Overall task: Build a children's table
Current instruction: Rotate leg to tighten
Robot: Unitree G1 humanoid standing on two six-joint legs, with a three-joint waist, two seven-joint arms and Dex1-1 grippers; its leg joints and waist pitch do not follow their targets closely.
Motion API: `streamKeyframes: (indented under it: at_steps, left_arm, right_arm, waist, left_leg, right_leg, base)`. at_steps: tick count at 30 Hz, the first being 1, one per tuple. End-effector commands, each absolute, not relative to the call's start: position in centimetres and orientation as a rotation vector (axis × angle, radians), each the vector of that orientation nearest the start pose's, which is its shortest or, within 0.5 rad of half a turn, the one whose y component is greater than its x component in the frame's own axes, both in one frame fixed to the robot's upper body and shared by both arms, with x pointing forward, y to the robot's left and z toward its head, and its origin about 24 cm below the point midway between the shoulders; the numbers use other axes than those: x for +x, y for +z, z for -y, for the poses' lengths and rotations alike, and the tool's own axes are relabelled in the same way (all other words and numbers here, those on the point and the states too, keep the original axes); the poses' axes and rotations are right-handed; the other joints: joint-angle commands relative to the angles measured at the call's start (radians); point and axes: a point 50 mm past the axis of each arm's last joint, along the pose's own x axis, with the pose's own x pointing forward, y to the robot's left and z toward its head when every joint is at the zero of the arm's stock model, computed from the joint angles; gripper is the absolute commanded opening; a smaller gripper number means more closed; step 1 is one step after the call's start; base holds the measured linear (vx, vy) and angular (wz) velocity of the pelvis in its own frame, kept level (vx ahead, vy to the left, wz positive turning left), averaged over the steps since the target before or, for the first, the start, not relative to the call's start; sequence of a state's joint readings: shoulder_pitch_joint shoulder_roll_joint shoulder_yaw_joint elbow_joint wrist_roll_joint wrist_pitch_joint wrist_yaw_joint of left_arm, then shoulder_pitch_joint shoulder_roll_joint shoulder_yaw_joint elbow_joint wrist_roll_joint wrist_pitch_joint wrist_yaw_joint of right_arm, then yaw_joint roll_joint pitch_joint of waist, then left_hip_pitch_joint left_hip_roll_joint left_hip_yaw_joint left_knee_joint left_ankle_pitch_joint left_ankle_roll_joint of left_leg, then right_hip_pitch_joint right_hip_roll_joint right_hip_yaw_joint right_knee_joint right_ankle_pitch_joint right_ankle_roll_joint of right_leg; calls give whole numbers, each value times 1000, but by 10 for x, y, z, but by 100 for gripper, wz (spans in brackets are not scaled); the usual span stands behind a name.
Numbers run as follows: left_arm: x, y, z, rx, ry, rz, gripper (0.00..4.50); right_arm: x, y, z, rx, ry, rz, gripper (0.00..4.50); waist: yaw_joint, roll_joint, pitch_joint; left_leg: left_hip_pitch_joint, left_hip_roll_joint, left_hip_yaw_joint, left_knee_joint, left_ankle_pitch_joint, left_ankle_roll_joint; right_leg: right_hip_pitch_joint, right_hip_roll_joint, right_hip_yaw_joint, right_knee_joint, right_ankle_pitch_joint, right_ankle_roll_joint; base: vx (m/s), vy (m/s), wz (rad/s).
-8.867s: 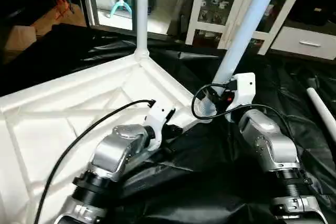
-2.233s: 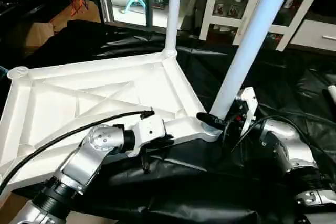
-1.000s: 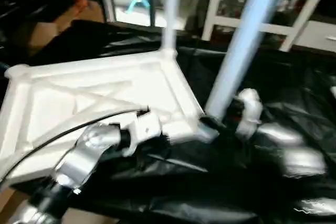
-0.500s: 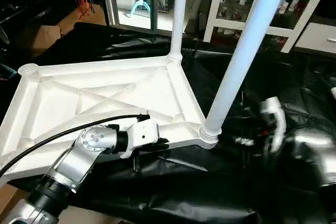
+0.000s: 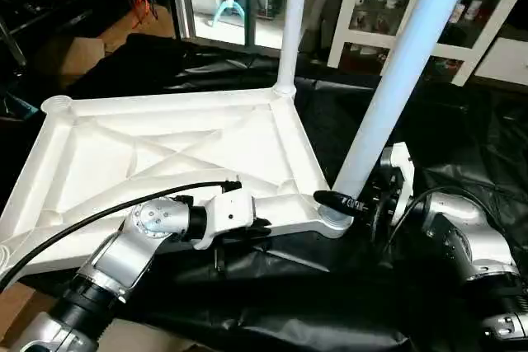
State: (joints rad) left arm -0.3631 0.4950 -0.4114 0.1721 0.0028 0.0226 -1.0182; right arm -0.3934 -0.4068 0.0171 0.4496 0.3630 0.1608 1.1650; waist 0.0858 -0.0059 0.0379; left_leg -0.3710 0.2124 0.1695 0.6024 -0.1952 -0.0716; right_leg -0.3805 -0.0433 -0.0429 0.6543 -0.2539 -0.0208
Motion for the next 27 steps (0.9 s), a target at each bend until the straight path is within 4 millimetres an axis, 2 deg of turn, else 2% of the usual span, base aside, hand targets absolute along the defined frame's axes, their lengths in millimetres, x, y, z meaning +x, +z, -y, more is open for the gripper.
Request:
streamKeyframes:
  at_steps: [1,3,4,7,12,13,14,15,16,17,18,19,21,22,23,24,25,27]
  left_arm:
    - [268,51,-118,630,-1383,-262,0]
    - [268,50,-119,631,-1381,-268,0]
    - [268,50,-120,631,-1381,-269,0]
    - [269,50,-120,633,-1380,-273,0]
    - [270,49,-120,611,-1359,-294,0]
    - [270,49,-118,586,-1346,-307,0]
    - [270,49,-118,583,-1343,-309,0]
    - [272,48,-115,571,-1306,-326,0]
    - [273,48,-115,571,-1300,-328,0]
    - [282,48,-111,568,-1194,-345,0]
    - [283,48,-110,568,-1182,-346,0]
    - [290,48,-106,558,-1093,-360,0]
    - [304,50,-98,534,-911,-379,0]
    - [310,53,-89,488,-815,-387,0]
    - [313,55,-84,457,-764,-393,0]
    - [313,56,-66,427,-787,-383,0]
    - [312,57,-60,423,-804,-376,0]
    - [306,57,-47,443,-889,-353,0]
  right_arm:
    - [297,60,192,78,1087,-205,330]
    - [296,59,194,82,1094,-215,317]
    - [296,59,194,82,1095,-217,307]
    - [296,58,194,82,1092,-219,280]
    - [301,55,190,76,1011,-203,238]
    - [305,49,185,76,927,-208,224]
    - [306,48,184,75,913,-210,217]
    - [311,39,180,86,772,-231,211]
    - [312,38,179,86,758,-233,211]
    - [319,24,180,83,502,-285,205]
    - [320,22,180,83,472,-292,205]
    - [321,14,181,97,344,-326,199]
    - [320,-1,181,150,137,-385,198]
    - [319,-9,174,210,65,-413,197]
    - [317,-13,168,251,30,-429,196]
    - [317,-16,150,278,45,-426,196]
    - [317,-16,142,286,59,-420,196]
    - [319,-10,121,282,160,-394,196]
  waist:
    - [-6,-2,-66]
    - [-6,-2,-65]
    - [-7,3,-65]
    - [-7,0,-65]
    - [-9,2,-65]
    - [-12,4,-63]
    - [-15,3,-62]
    - [-23,3,-59]
    - [-28,4,-58]
    - [-35,4,-58]
    - [-40,4,-54]
    - [-45,6,-56]
    - [-50,6,-51]
    - [-51,8,-53]
    - [-48,8,-52]
    - [-48,6,-52]
    - [-45,4,-52]
    - [-44,3,-52]
  left_leg:
    - [10,18,1,-47,0,79]
    - [11,20,0,-49,-18,70]
    - [11,20,0,-48,-19,68]
    - [11,19,0,-48,-19,63]
    - [11,20,-1,-49,-18,63]
    - [12,20,-1,-52,-25,53]
    - [14,20,0,-53,-33,46]
    - [14,20,-1,-57,-59,25]
    - [13,20,-2,-59,-66,19]
    - [15,19,-3,-60,-74,4]
    - [14,20,-2,-62,-72,-8]
    - [18,16,-2,-61,-91,-24]
    - [19,18,-2,-65,-103,-45]
    - [23,18,1,-62,-124,-52]
    - [21,16,-2,-63,-134,-48]
    - [20,15,-1,-64,-141,-49]
    - [22,16,-1,-64,-156,-47]
    - [22,16,-5,-69,-173,-43]
  right_leg:
    - [56,-73,44,-58,277,-238]
    - [57,-74,44,-60,244,-234]
    - [56,-73,44,-59,242,-234]
    - [56,-72,44,-60,241,-233]
    - [55,-72,43,-60,248,-235]
    - [52,-74,44,-62,229,-237]
    - [50,-74,44,-63,214,-237]
    - [51,-76,45,-67,167,-236]
    - [51,-76,45,-69,150,-234]
    - [52,-76,45,-71,120,-230]
    - [49,-76,47,-73,106,-228]
    - [48,-75,47,-76,62,-223]
    - [46,-77,50,-81,33,-221]
    - [45,-77,52,-82,16,-223]
    - [47,-77,51,-87,0,-214]
    - [48,-77,52,-88,-1,-207]
    - [46,-78,52,-91,-5,-199]
    - [51,-78,49,-94,-14,-181]
  base:
    - [0,0,0]
    - [0,0,0]
    - [0,0,0]
    - [0,0,0]
    - [0,0,0]
    - [0,0,0]
    - [0,0,0]
    - [0,0,0]
    - [0,0,0]
    - [0,0,0]
    - [0,0,0]
    - [0,0,0]
    - [0,0,0]
    - [0,0,0]
    - [0,0,0]
    - [0,0,0]
    - [0,0,0]
    - [0,0,0]
